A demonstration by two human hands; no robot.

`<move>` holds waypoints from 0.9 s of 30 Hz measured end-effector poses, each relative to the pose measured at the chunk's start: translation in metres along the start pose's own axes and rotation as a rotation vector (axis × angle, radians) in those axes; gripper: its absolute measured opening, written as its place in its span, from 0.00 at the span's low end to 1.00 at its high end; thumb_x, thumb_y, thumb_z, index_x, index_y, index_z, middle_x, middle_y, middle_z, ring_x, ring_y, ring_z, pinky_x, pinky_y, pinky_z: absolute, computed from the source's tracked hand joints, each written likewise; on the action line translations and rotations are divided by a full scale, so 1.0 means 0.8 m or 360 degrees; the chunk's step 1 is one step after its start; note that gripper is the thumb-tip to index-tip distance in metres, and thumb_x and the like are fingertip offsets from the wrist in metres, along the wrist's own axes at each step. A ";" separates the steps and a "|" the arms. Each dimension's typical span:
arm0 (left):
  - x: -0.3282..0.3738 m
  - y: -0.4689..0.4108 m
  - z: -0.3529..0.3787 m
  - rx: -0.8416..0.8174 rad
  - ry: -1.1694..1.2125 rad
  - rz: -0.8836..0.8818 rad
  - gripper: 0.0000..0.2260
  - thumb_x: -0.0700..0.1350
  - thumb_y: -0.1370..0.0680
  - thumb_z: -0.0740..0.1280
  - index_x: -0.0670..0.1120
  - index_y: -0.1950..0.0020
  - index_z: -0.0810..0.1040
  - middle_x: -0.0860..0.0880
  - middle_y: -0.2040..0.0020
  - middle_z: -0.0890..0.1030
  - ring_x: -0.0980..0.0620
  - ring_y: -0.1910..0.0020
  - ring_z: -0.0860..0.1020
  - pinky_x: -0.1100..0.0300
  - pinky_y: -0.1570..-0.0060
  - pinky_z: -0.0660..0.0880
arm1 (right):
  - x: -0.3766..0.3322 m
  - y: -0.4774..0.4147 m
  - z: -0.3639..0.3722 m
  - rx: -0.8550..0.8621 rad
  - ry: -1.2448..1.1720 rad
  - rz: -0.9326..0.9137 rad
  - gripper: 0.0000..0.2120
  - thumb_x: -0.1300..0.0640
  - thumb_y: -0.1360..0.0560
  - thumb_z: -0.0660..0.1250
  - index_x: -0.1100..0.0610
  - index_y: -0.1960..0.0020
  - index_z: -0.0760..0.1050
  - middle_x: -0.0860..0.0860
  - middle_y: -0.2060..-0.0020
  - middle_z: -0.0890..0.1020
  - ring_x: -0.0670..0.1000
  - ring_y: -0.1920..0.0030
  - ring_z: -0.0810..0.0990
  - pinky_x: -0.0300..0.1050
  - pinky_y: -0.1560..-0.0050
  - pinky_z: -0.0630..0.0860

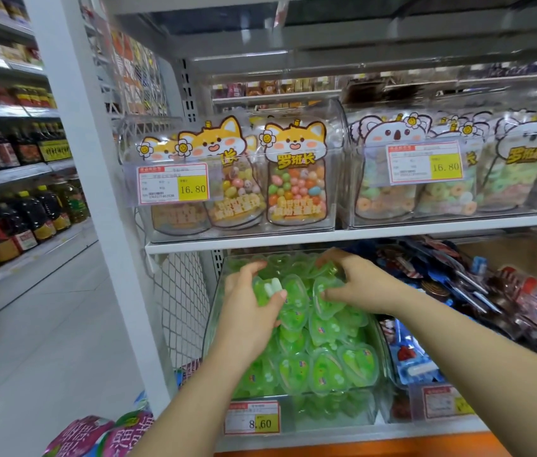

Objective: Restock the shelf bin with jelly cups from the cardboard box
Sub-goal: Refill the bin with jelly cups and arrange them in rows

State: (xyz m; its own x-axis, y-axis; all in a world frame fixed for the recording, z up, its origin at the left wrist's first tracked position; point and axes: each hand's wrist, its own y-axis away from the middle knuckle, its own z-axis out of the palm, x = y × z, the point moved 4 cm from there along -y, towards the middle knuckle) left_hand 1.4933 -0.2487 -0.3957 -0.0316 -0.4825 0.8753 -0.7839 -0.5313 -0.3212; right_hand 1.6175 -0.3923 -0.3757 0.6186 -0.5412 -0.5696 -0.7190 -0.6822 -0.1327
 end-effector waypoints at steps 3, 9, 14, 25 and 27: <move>-0.004 -0.001 -0.001 0.0002 0.0017 -0.0009 0.21 0.43 0.24 0.69 0.51 0.34 0.69 0.50 0.36 0.66 0.54 0.45 0.74 0.64 0.63 0.80 | -0.001 -0.001 -0.003 -0.0039 0.0071 0.0030 0.19 0.57 0.30 0.70 0.47 0.43 0.69 0.50 0.52 0.76 0.52 0.59 0.78 0.44 0.59 0.76; -0.008 -0.006 -0.005 0.0041 0.0009 0.0016 0.20 0.42 0.25 0.70 0.49 0.34 0.70 0.49 0.39 0.67 0.55 0.46 0.73 0.57 0.61 0.81 | 0.001 0.002 -0.011 0.0002 -0.0018 0.0148 0.17 0.57 0.30 0.70 0.49 0.43 0.71 0.50 0.63 0.75 0.45 0.75 0.70 0.32 0.77 0.64; -0.007 -0.005 -0.003 0.0033 0.0016 0.0027 0.20 0.43 0.25 0.69 0.49 0.34 0.70 0.50 0.39 0.66 0.60 0.50 0.73 0.59 0.60 0.81 | -0.005 0.002 -0.008 -0.0115 0.0016 0.0271 0.17 0.55 0.29 0.70 0.49 0.42 0.70 0.50 0.65 0.72 0.49 0.72 0.74 0.36 0.74 0.69; -0.015 -0.009 -0.009 0.0043 0.0002 0.0040 0.20 0.45 0.26 0.70 0.52 0.36 0.71 0.51 0.40 0.67 0.51 0.44 0.74 0.49 0.49 0.79 | -0.005 0.016 -0.016 -0.0083 0.0085 0.0295 0.18 0.55 0.30 0.70 0.47 0.42 0.71 0.47 0.60 0.72 0.48 0.70 0.74 0.37 0.71 0.71; -0.012 -0.008 -0.007 0.0041 0.0010 0.0036 0.20 0.44 0.25 0.70 0.51 0.35 0.70 0.51 0.39 0.67 0.53 0.46 0.75 0.53 0.54 0.81 | -0.006 0.015 -0.013 -0.0128 0.0093 0.0324 0.17 0.55 0.30 0.69 0.48 0.42 0.71 0.48 0.60 0.72 0.48 0.70 0.74 0.37 0.71 0.72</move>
State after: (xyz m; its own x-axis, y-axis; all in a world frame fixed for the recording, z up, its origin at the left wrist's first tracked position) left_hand 1.4951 -0.2364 -0.4001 -0.0533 -0.4902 0.8700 -0.7666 -0.5382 -0.3502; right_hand 1.6093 -0.4030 -0.3661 0.4820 -0.6977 -0.5300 -0.8050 -0.5915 0.0466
